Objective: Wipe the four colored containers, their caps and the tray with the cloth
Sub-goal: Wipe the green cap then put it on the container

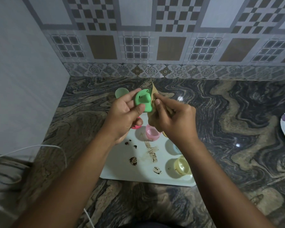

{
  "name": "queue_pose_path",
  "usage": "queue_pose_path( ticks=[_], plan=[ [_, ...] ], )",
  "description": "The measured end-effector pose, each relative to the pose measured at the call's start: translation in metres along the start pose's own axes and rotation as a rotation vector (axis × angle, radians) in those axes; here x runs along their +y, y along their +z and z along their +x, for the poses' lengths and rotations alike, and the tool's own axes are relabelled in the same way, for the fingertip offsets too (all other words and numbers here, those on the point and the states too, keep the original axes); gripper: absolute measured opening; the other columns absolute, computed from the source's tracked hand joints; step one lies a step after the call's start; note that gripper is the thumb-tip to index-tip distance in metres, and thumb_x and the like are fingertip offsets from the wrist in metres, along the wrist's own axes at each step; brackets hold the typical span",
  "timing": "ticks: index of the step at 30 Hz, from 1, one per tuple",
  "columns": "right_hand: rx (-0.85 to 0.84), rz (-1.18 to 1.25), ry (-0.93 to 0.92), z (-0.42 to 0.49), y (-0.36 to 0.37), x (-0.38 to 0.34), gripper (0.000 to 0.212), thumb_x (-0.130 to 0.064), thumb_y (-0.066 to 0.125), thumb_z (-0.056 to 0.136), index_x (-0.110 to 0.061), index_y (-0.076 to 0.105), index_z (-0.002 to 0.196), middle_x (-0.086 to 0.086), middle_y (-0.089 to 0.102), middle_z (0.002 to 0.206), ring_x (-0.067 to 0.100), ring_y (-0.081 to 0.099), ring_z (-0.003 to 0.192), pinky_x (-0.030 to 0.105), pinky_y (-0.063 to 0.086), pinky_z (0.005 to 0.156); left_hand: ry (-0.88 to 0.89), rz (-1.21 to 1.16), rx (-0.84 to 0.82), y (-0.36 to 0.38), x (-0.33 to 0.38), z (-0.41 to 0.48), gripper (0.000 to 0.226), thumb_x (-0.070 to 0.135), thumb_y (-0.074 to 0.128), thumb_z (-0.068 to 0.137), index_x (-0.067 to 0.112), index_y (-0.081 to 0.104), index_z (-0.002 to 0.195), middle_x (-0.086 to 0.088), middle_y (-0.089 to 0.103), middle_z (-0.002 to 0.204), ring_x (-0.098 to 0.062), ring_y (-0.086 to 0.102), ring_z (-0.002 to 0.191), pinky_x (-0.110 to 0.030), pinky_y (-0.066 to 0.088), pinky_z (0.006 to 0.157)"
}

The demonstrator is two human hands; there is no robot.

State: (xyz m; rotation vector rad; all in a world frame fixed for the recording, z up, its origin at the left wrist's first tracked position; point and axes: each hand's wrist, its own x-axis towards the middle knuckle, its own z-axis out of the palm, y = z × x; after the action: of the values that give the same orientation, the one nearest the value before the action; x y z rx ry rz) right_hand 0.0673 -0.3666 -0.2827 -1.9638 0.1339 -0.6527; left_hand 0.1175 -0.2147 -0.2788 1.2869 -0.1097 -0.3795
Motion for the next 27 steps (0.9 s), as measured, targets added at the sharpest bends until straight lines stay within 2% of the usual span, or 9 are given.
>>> queue_pose_path(
  ticks=[2,4,7,9,12,16,21,25,27],
  plan=[
    [0.002,-0.009,0.010,0.000,0.001,-0.001,0.018,-0.009,0.072,0.094,-0.012,0.080,0.111,0.004,0.080,0.081,0.003,0.072,0.073,0.026,0.058,0.069,-0.018,-0.058,0.008,-0.004,-0.001,0.001,0.035,-0.005,0.051,0.098,0.013,0.052,0.127,0.004,0.075,0.093,-0.023,0.036,0.084,-0.017,0.035,0.040],
    [-0.009,-0.009,0.033,-0.001,0.002,-0.001,0.018,-0.010,0.072,0.094,-0.013,0.081,0.111,0.001,0.081,0.085,0.001,0.072,0.075,0.029,0.058,0.071,-0.021,-0.066,0.017,-0.004,-0.004,0.000,0.029,0.000,0.052,0.098,0.016,0.056,0.122,0.002,0.074,0.088,-0.026,0.039,0.086,-0.018,0.038,0.043],
    [-0.025,-0.012,0.047,-0.001,0.000,-0.001,0.020,-0.012,0.072,0.095,-0.012,0.079,0.114,-0.001,0.081,0.092,-0.001,0.072,0.079,0.029,0.059,0.072,0.047,-0.048,-0.005,0.000,-0.008,-0.005,0.043,0.017,0.063,0.090,0.019,0.055,0.132,-0.002,0.075,0.106,-0.029,0.065,0.094,-0.033,0.057,0.072],
    [-0.027,-0.015,0.038,-0.003,-0.002,-0.003,0.021,-0.013,0.073,0.095,-0.012,0.078,0.116,0.000,0.081,0.093,0.001,0.074,0.081,0.028,0.059,0.071,0.097,-0.045,-0.027,0.003,-0.012,-0.008,0.059,0.016,0.067,0.083,0.021,0.049,0.139,-0.005,0.073,0.116,-0.022,0.070,0.101,-0.036,0.059,0.083],
    [-0.012,-0.025,0.007,-0.002,-0.004,-0.005,0.021,-0.015,0.073,0.096,-0.012,0.079,0.116,0.000,0.081,0.096,0.000,0.074,0.083,0.023,0.059,0.069,0.106,-0.027,0.007,0.006,-0.009,-0.010,0.057,0.010,0.065,0.085,0.021,0.049,0.138,-0.002,0.075,0.103,-0.015,0.063,0.070,-0.025,0.054,0.058],
    [0.007,-0.015,0.009,-0.001,-0.003,-0.006,0.018,-0.014,0.073,0.095,-0.013,0.080,0.112,-0.001,0.081,0.096,-0.001,0.074,0.084,0.026,0.060,0.073,0.071,-0.036,0.052,0.004,-0.005,-0.011,0.039,-0.001,0.054,0.097,0.012,0.052,0.133,-0.008,0.072,0.097,-0.026,0.048,0.071,-0.020,0.039,0.044],
    [0.010,-0.009,0.011,-0.002,0.002,-0.007,0.016,-0.013,0.073,0.095,-0.015,0.081,0.109,-0.003,0.081,0.095,-0.001,0.074,0.084,0.030,0.061,0.074,0.048,-0.049,0.020,-0.001,-0.006,-0.010,0.040,0.002,0.047,0.101,0.010,0.052,0.139,-0.013,0.067,0.103,-0.028,0.042,0.078,-0.021,0.039,0.050],
    [-0.066,0.028,0.092,-0.002,-0.001,-0.007,0.020,-0.021,0.076,0.094,-0.016,0.080,0.113,-0.006,0.080,0.095,-0.001,0.075,0.083,0.032,0.062,0.076,0.050,-0.045,-0.021,0.002,-0.004,-0.015,0.048,0.001,0.048,0.100,0.010,0.042,0.147,-0.005,0.068,0.126,-0.022,0.066,0.108,-0.029,0.057,0.076],
    [-0.096,0.046,0.102,-0.002,-0.003,-0.008,0.023,-0.021,0.077,0.093,-0.016,0.079,0.115,-0.009,0.079,0.092,0.005,0.076,0.083,0.034,0.062,0.076,0.071,-0.034,-0.008,0.002,-0.002,-0.016,0.053,-0.001,0.051,0.098,0.011,0.040,0.148,0.003,0.072,0.118,-0.021,0.068,0.105,-0.030,0.059,0.075]
  ],
)
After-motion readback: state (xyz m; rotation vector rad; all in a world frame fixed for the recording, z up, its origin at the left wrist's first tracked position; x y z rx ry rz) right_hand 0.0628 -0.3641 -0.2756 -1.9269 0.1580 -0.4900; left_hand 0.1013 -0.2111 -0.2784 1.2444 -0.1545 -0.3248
